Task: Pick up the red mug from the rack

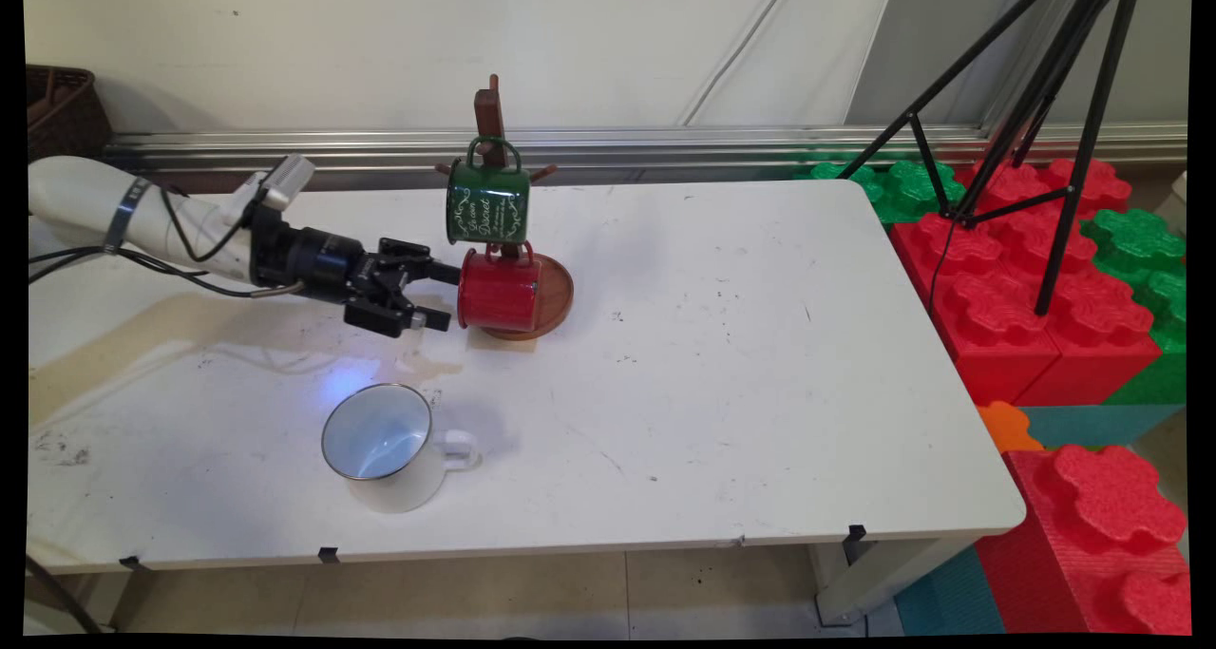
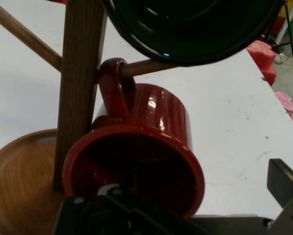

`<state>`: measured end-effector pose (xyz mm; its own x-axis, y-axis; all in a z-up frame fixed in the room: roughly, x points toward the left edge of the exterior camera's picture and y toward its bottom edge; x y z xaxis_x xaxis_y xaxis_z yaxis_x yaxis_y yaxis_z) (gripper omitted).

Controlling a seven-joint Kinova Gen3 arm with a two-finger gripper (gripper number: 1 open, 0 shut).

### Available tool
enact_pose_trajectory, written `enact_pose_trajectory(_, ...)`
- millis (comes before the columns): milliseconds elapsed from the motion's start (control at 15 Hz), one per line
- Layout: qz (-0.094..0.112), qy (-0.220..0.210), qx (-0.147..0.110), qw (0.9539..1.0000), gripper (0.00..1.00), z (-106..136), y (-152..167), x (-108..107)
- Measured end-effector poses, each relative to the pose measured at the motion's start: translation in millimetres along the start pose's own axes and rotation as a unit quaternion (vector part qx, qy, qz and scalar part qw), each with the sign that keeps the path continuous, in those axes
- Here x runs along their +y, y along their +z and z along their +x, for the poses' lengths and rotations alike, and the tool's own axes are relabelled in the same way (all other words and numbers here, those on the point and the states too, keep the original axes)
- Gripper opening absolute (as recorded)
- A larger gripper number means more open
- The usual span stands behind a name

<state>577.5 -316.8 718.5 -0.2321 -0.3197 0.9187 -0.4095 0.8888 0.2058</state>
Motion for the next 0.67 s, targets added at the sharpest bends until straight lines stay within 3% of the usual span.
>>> enact_pose_trajectory(667,0.009,-0.015,0.001,0.9998,1.0,-6.0,31.0,-4.0)
